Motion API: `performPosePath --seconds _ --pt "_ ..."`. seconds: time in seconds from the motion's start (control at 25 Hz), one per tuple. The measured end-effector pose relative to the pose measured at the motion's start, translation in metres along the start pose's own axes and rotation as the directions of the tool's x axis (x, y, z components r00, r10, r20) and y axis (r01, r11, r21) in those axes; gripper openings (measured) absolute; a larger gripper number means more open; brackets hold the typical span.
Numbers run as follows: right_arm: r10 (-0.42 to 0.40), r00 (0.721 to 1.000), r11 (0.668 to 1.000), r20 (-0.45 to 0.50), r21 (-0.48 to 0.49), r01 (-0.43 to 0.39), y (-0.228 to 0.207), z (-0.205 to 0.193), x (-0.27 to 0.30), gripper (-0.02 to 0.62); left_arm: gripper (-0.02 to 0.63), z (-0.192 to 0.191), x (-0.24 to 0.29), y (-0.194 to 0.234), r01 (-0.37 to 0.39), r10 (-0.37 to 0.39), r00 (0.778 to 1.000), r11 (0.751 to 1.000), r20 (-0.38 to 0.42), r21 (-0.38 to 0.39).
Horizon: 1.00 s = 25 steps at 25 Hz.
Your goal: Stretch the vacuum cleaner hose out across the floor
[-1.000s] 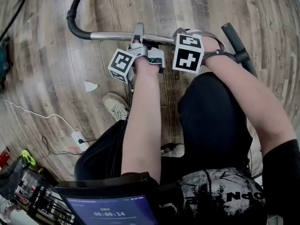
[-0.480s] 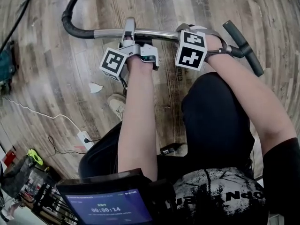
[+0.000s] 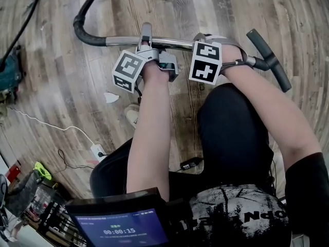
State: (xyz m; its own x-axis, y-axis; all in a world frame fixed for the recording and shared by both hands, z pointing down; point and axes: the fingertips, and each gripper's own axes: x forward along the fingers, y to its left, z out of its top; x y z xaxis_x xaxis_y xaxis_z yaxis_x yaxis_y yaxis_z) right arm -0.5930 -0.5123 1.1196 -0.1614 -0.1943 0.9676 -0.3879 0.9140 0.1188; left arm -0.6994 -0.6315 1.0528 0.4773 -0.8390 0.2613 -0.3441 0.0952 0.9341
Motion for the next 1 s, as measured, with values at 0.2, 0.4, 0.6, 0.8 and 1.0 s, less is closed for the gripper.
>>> performPosePath --seconds 0.2,0.4,0.6,0.8,1.0 --pt "0.020 1.000 0.999 0.001 0.048 -0.020 0.012 0.027 -0.059 0.081 0.126 0.020 -0.026 -0.052 0.004 -0.007 0.998 0.999 -0.058 -0.052" --pt "0.110 0.994 0.983 0.016 0.145 -0.111 0.047 0.056 -0.166 0.080 0.115 0.038 -0.081 -0.140 -0.034 0.028 0.995 0.997 -0.091 -0.069" --pt "0.218 0.974 0.947 0.065 0.225 -0.228 0.059 0.066 -0.297 0.081 0.112 0.039 -0.119 -0.262 -0.070 0.063 0.987 0.997 -0.145 -0.043" --pt "0.266 0.961 0.932 0.072 0.236 -0.276 0.086 0.045 -0.430 0.081 0.113 0.011 -0.180 -0.376 -0.096 0.087 0.982 0.994 -0.168 -0.045" --pt "0.272 0.958 0.937 0.086 0.204 -0.284 0.078 0.023 -0.540 0.083 0.109 -0.008 -0.209 -0.489 -0.066 0.060 0.983 0.997 -0.171 -0.028"
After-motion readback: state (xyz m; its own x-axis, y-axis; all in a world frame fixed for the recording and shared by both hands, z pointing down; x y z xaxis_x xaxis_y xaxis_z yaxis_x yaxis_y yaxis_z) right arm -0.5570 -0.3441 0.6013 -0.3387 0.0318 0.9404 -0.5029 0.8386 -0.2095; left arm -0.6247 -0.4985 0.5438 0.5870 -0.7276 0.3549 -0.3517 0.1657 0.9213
